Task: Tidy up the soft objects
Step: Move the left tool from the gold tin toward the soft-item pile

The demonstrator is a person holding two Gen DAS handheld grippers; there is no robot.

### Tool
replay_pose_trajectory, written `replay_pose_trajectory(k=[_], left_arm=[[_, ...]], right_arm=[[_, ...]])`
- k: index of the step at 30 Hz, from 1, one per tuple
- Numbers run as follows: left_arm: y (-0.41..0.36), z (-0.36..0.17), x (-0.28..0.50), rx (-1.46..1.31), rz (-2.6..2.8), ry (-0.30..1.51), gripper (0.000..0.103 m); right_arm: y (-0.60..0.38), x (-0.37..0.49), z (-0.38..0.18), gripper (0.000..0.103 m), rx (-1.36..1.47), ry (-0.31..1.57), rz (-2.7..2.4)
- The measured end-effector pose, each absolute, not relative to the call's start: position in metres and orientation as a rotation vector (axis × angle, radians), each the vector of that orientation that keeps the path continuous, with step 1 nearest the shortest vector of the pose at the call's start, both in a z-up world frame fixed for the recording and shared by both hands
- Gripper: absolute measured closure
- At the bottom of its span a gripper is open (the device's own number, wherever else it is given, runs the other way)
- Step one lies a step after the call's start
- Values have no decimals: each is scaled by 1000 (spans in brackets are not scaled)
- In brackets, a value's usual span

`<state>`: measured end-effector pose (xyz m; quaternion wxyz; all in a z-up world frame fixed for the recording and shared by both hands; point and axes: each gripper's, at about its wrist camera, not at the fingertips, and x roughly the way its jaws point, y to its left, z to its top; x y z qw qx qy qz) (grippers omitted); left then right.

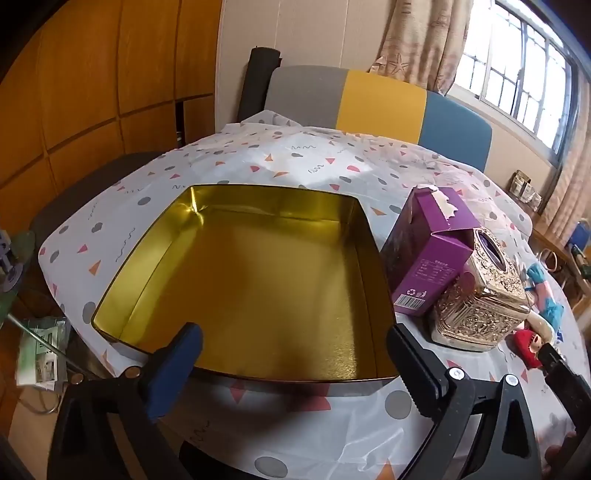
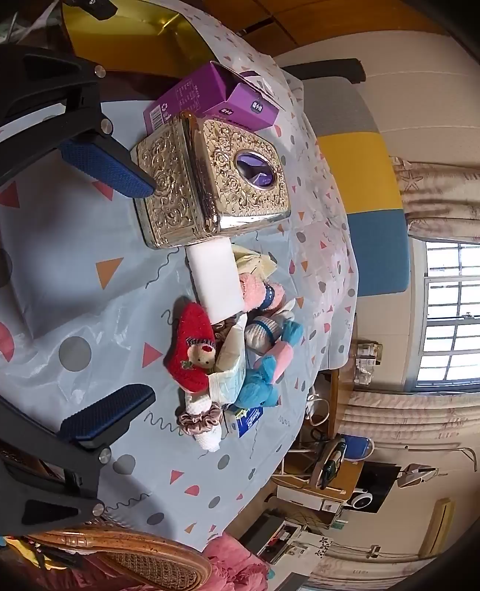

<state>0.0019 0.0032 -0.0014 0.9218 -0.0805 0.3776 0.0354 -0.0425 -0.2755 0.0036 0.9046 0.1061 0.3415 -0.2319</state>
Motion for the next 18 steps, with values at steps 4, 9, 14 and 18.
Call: replay_pose_trajectory(k=[4,9,14,18], left_arm=[[-7,3,-1,-113,72,746,3],[-5,3,-2,-134,57,755,3],[-4,0,-2,-136,49,762,2],[-5,0,-2,-132,46,762,2]], right_arm=[[-277,-43,5,0,224,699,-479],[-277,-43,-1,0,226,700,-478],[-277,-42,0,0,223,708,-478],[-278,-43,0,0,226,709,-476]])
